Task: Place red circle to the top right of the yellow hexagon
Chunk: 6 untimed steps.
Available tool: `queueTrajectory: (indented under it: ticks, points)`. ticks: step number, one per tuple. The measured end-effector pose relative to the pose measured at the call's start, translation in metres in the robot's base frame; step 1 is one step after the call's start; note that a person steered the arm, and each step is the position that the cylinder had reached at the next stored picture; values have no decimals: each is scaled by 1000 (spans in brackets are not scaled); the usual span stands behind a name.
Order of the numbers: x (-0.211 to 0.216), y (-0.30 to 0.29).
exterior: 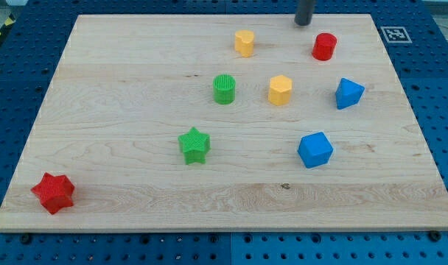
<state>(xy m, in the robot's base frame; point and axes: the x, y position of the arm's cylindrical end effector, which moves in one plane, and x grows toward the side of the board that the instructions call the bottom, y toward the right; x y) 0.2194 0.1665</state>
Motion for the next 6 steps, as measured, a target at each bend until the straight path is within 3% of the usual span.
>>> queueTrajectory:
  ticks: [3, 6]
  points:
    - [44, 30]
    - [55, 41]
